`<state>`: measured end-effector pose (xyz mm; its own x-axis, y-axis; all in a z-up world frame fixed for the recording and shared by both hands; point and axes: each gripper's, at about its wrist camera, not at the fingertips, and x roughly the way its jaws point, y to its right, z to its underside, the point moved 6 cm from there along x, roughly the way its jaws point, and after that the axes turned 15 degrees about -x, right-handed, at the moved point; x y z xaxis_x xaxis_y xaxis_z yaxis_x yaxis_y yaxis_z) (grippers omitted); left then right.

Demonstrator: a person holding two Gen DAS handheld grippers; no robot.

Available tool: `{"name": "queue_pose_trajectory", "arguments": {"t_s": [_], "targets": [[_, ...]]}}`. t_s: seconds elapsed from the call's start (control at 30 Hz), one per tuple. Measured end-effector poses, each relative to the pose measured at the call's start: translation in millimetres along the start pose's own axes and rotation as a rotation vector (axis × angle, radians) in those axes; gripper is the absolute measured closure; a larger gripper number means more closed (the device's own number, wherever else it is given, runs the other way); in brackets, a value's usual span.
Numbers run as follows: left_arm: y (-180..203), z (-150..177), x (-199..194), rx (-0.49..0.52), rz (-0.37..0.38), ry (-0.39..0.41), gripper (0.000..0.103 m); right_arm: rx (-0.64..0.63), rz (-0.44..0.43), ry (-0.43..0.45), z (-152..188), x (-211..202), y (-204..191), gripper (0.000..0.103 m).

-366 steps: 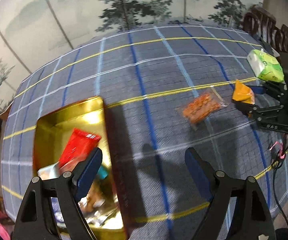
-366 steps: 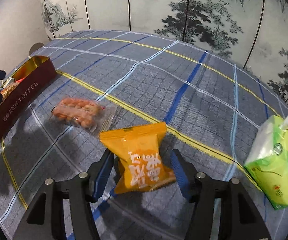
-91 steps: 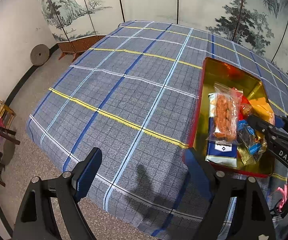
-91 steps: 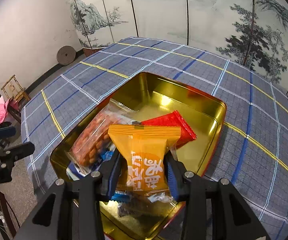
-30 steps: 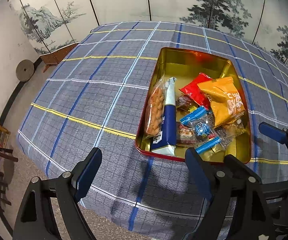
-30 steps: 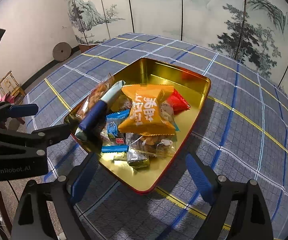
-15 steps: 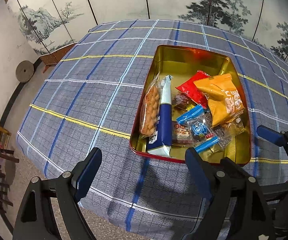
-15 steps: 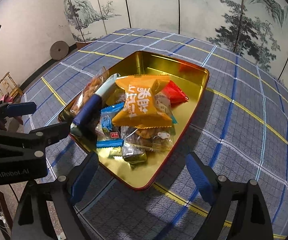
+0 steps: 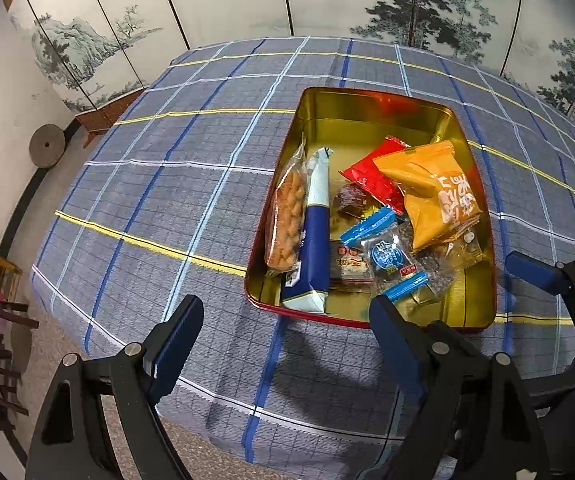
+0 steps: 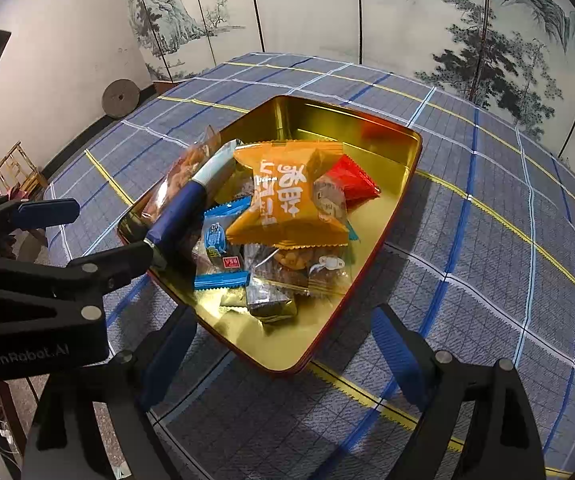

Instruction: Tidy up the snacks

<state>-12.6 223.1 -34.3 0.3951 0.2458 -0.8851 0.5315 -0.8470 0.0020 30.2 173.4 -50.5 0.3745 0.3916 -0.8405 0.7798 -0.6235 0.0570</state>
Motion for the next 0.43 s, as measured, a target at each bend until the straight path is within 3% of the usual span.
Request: {"name": "queue_pose_trajectory", "arguments": {"t_s": [0.27,0.43], "targets": [[2.8,1.0,-2.6,-0.007,0.047,-0.004,0.02,0.002,-0.004,-0.002,0.7,0.9,-0.1,0.012],[4.6,1.2,-3.8,-0.003,0.036,-0.002,0.02,-0.004,-0.003,0.0,0.0,0.9,-2.2,0.012]]}}
